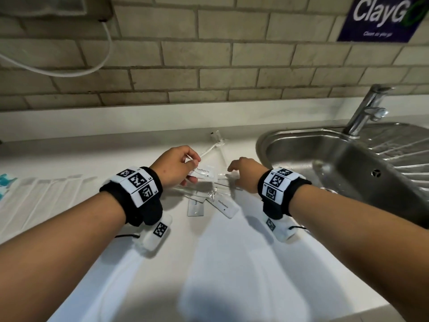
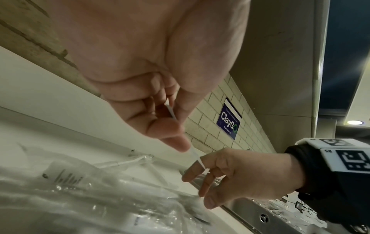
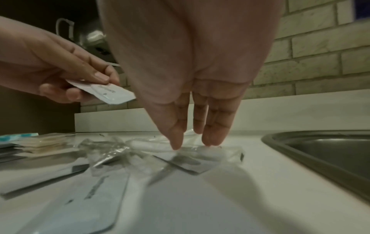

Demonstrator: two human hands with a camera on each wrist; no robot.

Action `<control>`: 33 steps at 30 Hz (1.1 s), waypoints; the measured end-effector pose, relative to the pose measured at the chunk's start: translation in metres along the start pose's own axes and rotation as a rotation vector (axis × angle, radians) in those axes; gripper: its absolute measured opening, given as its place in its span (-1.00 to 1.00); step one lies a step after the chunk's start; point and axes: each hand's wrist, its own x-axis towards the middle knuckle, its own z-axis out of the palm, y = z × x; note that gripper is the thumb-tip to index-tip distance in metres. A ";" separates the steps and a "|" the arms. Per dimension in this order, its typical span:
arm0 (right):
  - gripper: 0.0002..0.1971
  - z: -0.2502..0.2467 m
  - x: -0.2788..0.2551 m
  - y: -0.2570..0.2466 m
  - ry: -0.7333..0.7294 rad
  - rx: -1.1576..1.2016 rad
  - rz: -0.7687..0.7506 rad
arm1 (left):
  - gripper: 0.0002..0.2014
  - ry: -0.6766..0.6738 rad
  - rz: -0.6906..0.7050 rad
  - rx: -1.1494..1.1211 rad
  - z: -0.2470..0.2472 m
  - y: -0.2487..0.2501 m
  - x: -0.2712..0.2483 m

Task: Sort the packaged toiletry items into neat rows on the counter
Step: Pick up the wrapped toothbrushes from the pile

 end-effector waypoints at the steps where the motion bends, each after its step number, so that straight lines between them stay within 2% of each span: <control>1: -0.57 -0.001 0.004 0.003 -0.006 -0.006 -0.005 | -0.86 0.004 0.005 -0.004 0.002 0.000 0.004; 6: -0.54 0.001 0.022 0.006 -0.014 -0.071 -0.013 | -0.86 0.011 0.008 -0.001 -0.003 -0.003 0.008; 9: -0.73 0.000 0.027 0.005 0.066 -0.021 -0.011 | -0.85 0.019 0.001 0.008 -0.006 -0.004 0.008; 11: -0.81 0.000 0.025 -0.001 0.008 0.000 -0.015 | -0.86 0.030 -0.009 0.009 -0.007 -0.005 0.008; 14: -0.72 0.007 0.022 -0.013 -0.114 -0.117 -0.022 | -0.85 0.030 -0.030 0.005 -0.009 -0.005 0.007; 21: -0.70 0.013 0.014 -0.024 -0.020 -0.088 0.015 | -0.85 0.045 -0.037 -0.085 -0.006 -0.002 0.001; 24: -0.69 0.006 0.013 -0.021 -0.020 -0.016 0.039 | -0.84 0.055 -0.024 -0.101 -0.006 0.000 -0.004; 28: -0.70 -0.006 0.008 -0.008 0.024 0.210 0.181 | -0.83 0.098 -0.046 -0.140 -0.007 0.000 -0.016; 33: -0.73 -0.006 -0.012 -0.001 -0.050 0.431 0.223 | -0.78 0.149 -0.084 -0.205 -0.006 0.002 -0.034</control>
